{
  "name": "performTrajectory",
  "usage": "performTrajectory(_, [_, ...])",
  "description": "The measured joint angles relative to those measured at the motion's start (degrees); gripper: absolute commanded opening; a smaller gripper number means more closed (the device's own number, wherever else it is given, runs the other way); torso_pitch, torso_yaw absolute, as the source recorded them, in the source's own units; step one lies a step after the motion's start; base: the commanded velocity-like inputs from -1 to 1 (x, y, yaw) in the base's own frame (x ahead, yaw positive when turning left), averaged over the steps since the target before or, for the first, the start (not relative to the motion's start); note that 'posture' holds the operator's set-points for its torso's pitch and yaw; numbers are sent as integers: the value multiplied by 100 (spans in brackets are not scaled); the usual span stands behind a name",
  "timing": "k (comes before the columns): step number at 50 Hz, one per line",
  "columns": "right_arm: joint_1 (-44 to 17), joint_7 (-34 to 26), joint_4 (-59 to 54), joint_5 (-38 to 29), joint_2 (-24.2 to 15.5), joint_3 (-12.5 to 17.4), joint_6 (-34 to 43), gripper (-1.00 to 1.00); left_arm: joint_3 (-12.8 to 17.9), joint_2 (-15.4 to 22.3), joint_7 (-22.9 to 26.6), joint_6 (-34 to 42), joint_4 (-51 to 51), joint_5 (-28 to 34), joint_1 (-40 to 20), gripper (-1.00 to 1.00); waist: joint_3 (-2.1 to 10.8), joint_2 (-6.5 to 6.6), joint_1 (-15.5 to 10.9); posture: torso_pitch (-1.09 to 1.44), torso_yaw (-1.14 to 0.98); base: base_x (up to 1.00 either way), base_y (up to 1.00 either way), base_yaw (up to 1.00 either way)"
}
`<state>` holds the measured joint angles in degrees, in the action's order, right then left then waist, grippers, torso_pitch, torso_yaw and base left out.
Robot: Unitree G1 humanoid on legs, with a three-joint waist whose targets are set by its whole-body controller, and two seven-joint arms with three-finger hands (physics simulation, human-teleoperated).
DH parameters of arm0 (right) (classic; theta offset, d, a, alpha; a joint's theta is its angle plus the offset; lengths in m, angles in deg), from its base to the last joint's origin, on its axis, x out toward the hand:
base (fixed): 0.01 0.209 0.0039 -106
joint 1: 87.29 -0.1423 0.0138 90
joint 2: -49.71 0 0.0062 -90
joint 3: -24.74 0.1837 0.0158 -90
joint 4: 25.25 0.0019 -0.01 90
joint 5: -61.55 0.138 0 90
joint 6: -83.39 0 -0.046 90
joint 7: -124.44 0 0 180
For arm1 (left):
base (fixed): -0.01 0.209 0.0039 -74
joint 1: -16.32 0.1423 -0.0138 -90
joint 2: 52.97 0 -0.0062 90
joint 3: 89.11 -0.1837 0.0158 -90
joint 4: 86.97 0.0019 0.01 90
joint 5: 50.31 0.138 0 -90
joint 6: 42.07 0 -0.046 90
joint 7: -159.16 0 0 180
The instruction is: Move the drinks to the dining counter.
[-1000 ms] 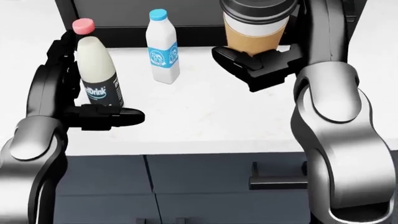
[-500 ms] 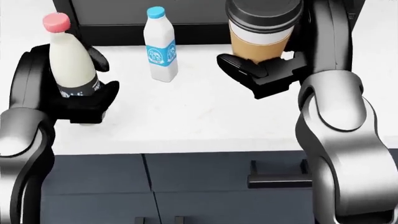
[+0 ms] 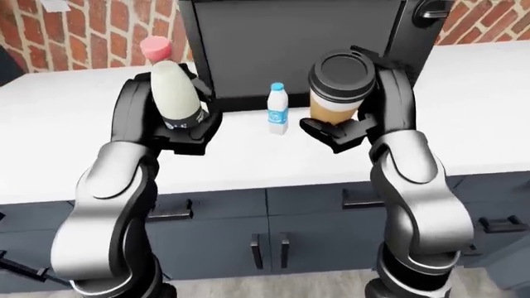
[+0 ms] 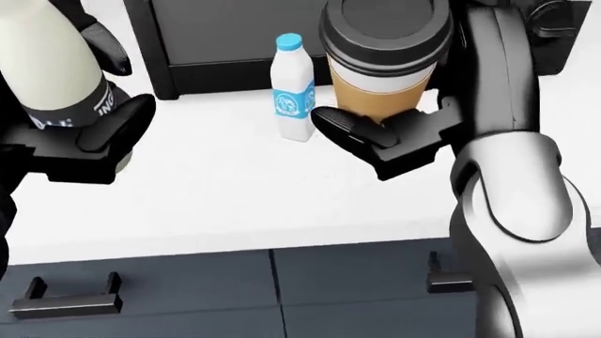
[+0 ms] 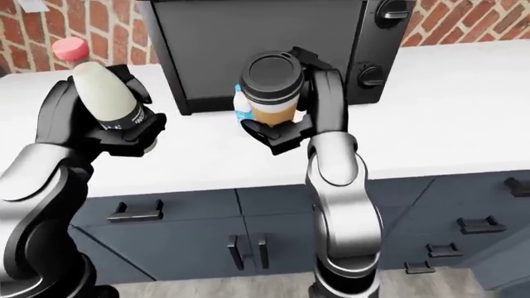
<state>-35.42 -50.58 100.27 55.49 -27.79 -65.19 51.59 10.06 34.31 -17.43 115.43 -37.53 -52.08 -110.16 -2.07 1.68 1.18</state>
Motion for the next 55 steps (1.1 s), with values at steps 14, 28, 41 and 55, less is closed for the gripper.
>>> performTrajectory(14, [-36, -175, 178, -47, 154, -20, 123, -97, 36, 115, -49, 258, -85, -6, -126, -100, 2, 45, -300, 0, 0, 0, 32, 57])
performTrajectory(28, [-64, -257, 189, 51, 108, -25, 227, -97, 22, 106, -91, 301, -108, 22, -179, -100, 109, -387, -235, 0, 0, 0, 0, 100])
performTrajectory(41, [35, -310, 115, 102, 170, -183, 386, -97, 109, 100, -132, 435, -111, 43, -26, -100, -65, 132, -458, 0, 0, 0, 0, 100])
performTrajectory(55, [-29, -245, 176, 25, 103, 22, 381, -97, -15, 84, -61, 440, -182, -101, -81, -100, -14, -448, -220, 0, 0, 0, 0, 100])
